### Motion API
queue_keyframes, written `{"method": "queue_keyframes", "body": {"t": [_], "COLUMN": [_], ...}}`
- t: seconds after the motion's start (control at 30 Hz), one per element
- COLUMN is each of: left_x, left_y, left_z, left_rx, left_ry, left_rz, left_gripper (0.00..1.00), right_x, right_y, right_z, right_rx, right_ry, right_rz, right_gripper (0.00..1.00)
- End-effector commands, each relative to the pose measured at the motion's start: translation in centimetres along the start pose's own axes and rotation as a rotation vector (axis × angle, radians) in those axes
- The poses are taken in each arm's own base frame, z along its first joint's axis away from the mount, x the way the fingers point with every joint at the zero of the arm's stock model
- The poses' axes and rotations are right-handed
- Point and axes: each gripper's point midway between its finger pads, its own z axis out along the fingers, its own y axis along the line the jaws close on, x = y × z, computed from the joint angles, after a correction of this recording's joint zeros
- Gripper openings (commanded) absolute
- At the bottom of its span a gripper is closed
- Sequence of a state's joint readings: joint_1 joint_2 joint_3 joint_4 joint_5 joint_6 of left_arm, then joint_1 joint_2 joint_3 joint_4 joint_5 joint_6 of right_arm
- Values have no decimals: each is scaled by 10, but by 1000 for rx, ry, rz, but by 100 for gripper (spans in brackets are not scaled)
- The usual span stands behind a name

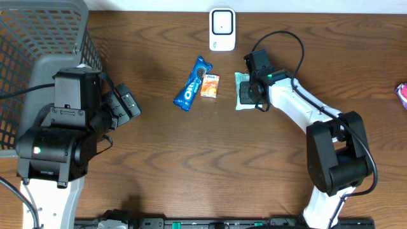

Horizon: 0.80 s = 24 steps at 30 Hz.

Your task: Scan the item barcode

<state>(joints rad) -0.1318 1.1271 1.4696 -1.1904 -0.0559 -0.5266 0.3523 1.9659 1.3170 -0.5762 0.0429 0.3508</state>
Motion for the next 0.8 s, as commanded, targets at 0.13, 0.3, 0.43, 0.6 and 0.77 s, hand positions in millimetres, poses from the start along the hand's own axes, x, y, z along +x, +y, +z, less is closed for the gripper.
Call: {"method": "queue_keyframes", "body": {"t": [0.13,0.3,0.43,0.6,0.77], "left_x": [-3,-3,-3,-3,-3], "left_y": [2,2,2,2,2], "left_z": [-1,-1,-1,-1,-1], "left_rx": [-12,-12,-12,-12,-11], "left_ry": [-10,-10,-10,-10,-9], "left_rz": [-2,-2,-2,-2,-1], "left_gripper": [98,98,98,98,98], "right_x": [-14,-39,-50,-45,-36], "right_y": [13,0,-14,-22,-25], "right_z": [-25,-46,-49,-36,-17], "right_rx": [-46,-9,1,-39,-62], "right_ry": [-71,-180,-213,-162,-101], "right_rz": [1,28,83,135,186], "right_gripper": [1,24,37,40,45]}}
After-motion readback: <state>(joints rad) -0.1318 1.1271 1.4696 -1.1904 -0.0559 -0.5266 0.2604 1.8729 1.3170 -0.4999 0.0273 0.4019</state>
